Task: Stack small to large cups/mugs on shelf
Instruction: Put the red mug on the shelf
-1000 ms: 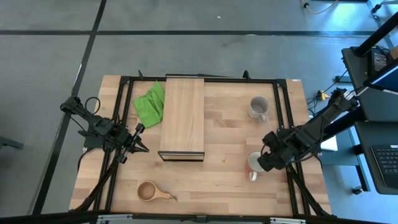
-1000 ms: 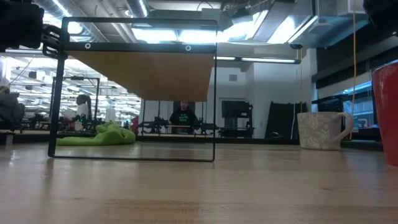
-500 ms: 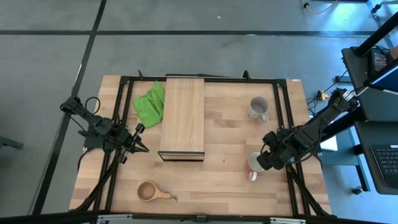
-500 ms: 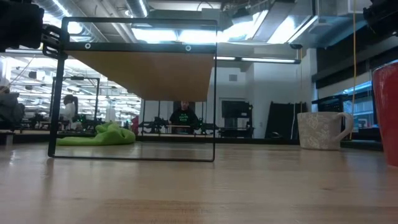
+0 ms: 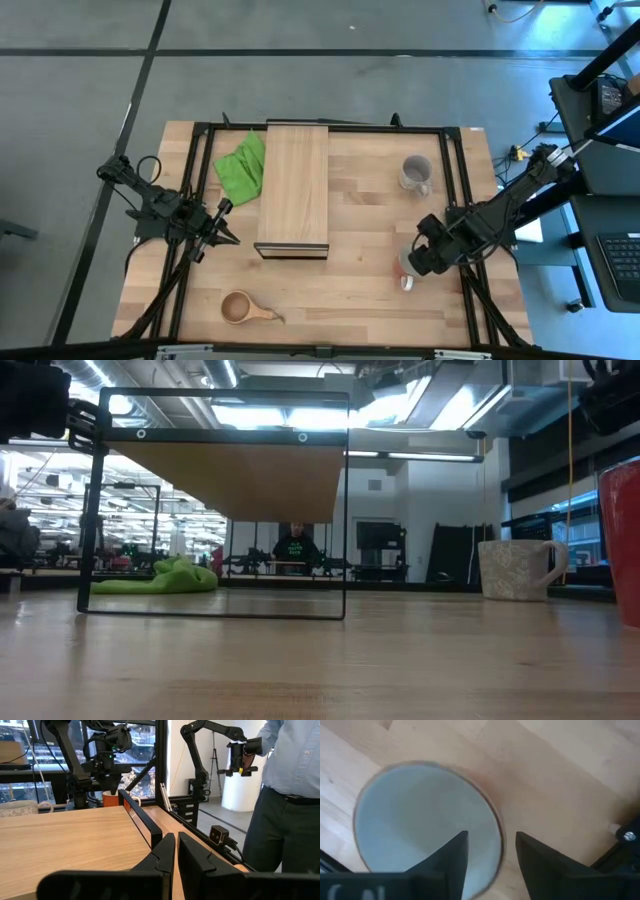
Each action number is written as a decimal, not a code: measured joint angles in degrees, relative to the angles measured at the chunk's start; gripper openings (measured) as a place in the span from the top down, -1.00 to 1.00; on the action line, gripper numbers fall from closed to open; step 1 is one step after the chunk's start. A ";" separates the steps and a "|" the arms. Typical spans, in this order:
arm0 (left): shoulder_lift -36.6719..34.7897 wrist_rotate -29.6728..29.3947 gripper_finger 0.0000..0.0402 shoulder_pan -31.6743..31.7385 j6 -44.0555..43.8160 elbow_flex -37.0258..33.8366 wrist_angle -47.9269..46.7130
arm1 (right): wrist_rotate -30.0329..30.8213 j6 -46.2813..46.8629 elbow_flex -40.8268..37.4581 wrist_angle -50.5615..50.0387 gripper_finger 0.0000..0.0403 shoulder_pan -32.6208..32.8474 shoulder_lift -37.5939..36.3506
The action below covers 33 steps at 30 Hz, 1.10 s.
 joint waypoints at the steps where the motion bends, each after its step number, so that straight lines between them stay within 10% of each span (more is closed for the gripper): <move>1: 0.00 -0.01 0.93 0.00 0.00 0.00 0.00 | -0.44 0.01 0.00 0.52 0.23 -0.43 0.00; 13: 0.00 0.01 0.93 0.00 0.00 -0.02 0.00 | -0.88 0.45 0.00 4.65 0.92 -3.03 0.00; 33: 0.00 -0.01 0.93 0.00 0.00 -0.01 0.00 | 15.81 29.19 0.00 7.61 0.86 -3.04 3.26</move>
